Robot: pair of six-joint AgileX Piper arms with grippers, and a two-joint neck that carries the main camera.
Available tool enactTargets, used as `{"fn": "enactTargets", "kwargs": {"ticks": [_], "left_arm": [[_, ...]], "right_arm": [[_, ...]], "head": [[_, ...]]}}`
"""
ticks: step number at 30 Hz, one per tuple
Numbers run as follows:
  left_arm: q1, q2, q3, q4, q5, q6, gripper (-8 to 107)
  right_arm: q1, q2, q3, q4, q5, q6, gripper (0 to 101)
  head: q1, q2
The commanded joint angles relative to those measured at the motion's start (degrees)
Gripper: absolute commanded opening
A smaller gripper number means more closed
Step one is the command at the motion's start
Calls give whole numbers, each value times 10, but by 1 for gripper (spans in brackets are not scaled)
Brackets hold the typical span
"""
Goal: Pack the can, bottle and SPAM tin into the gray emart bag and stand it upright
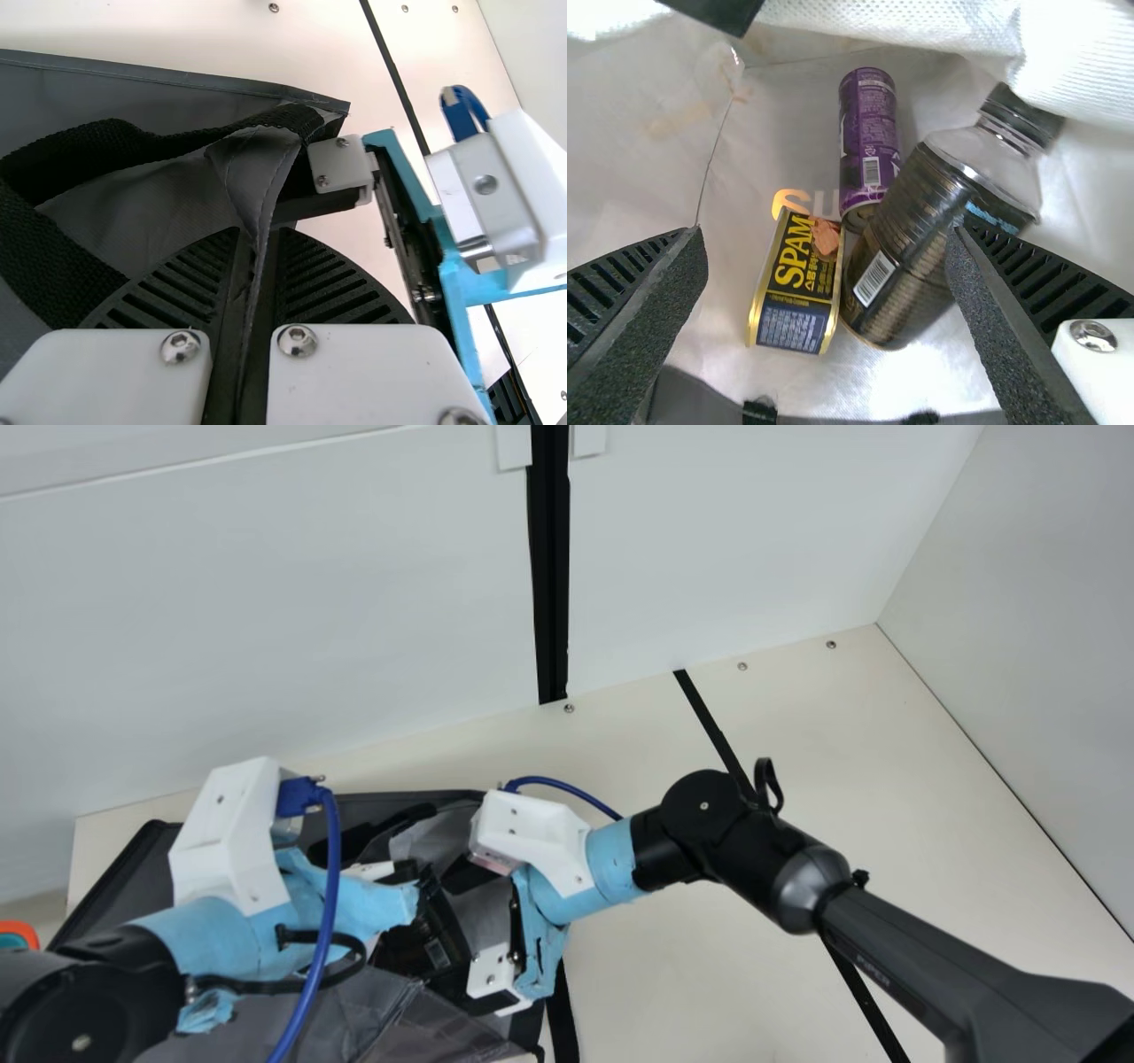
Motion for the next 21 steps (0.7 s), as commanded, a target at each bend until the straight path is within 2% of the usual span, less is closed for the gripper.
{"fn": "enactTargets", "kwargs": {"ticks": [1, 21], "left_arm": [[0, 0, 0, 0, 0, 0, -8], [0, 0, 0, 0, 0, 0, -8]], "right_arm": [[-6, -6, 5, -2, 3, -1, 95], [-110, -78, 48, -33, 47, -8, 95]], "head": [[-13, 0], [-13, 0]]}}
